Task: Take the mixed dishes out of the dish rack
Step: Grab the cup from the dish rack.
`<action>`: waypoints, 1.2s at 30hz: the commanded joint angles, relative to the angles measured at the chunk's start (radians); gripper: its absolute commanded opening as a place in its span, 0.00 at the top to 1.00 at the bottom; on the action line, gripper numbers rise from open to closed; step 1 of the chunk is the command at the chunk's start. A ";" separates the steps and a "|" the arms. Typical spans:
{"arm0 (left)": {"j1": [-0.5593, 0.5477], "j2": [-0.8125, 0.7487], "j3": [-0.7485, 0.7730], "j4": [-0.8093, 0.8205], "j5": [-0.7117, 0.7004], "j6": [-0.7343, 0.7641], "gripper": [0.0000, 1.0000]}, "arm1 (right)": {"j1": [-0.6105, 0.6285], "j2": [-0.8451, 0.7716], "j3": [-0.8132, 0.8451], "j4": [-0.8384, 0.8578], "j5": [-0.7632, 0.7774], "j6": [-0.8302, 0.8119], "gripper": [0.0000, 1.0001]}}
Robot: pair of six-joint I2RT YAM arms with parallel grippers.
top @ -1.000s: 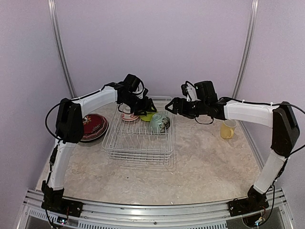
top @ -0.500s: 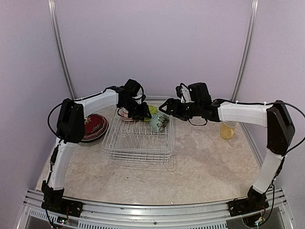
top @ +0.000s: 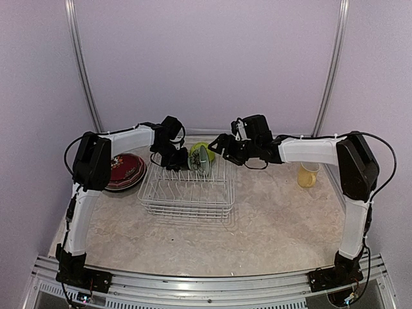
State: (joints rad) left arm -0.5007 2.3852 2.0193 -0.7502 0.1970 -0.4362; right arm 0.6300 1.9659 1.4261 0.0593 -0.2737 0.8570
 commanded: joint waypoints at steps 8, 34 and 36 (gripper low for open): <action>-0.010 -0.020 -0.010 0.004 -0.003 0.022 0.56 | 0.034 0.226 0.271 -0.081 -0.090 -0.185 0.18; -0.011 -0.343 -0.137 -0.021 -0.101 0.056 0.32 | 0.033 0.181 0.295 0.068 -0.293 -0.264 1.00; -0.013 -0.417 -0.166 -0.019 -0.111 0.059 0.27 | 0.034 0.149 0.290 0.062 -0.299 -0.280 1.00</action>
State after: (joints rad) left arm -0.5056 2.1052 1.8904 -0.7708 0.1162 -0.3992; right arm 0.6647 2.2387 1.7187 0.0513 -0.5301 0.6258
